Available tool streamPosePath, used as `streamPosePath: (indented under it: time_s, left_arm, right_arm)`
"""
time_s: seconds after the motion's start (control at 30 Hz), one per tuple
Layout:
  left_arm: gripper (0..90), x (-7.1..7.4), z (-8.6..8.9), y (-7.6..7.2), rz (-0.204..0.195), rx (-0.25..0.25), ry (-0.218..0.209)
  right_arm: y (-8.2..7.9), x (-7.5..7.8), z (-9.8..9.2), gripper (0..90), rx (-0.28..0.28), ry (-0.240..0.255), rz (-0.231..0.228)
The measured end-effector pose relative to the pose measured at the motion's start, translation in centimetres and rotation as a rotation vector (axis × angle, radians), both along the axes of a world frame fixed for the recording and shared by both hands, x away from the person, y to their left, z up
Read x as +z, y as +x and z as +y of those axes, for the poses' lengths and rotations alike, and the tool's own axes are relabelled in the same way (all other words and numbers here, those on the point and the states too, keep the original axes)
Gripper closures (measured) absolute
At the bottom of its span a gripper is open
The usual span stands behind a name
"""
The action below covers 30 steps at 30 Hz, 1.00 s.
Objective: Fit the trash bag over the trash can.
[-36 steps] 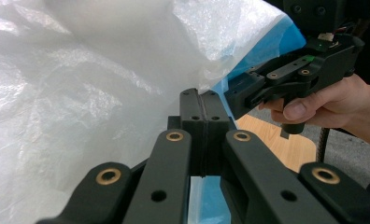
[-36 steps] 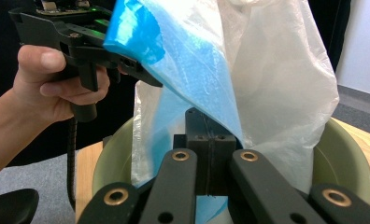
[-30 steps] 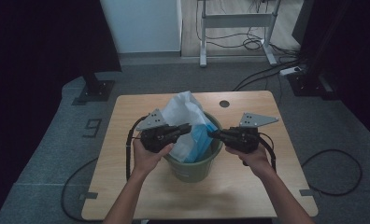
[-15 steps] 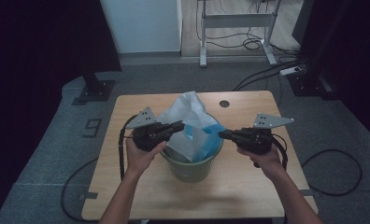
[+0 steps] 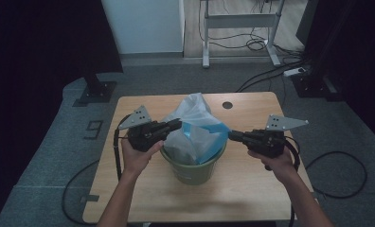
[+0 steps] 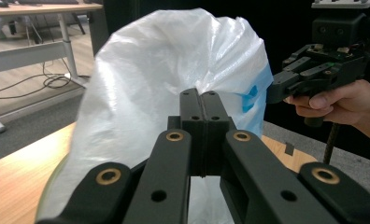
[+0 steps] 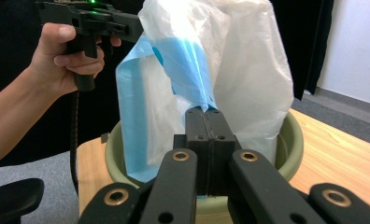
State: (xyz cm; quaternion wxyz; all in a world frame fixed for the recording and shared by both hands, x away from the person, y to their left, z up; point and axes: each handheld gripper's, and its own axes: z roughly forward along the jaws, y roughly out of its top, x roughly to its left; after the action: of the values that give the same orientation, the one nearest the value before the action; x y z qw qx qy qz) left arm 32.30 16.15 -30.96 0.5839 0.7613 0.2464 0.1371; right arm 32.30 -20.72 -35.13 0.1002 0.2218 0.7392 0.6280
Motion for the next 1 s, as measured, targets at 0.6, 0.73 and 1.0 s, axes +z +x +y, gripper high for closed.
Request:
streamPosePath:
  time_s: [0.6, 0.73, 1.0]
  left_arm:
    - [90.0, -1.0, 3.6, -0.2, 0.045, 0.066, -0.012]
    - [90.0, -1.3, 3.9, -0.4, 0.052, 0.060, -0.008]
    - [62.3, -0.5, 2.2, -1.9, -0.004, 0.066, 0.052]
  right_arm:
    - [0.3, -0.6, -0.5, 89.2, -0.012, -0.020, 0.025]
    - [0.4, -0.4, -0.3, 89.2, -0.009, -0.021, 0.025]
    - [0.4, 0.8, 1.2, 89.2, -0.001, -0.038, 0.005]
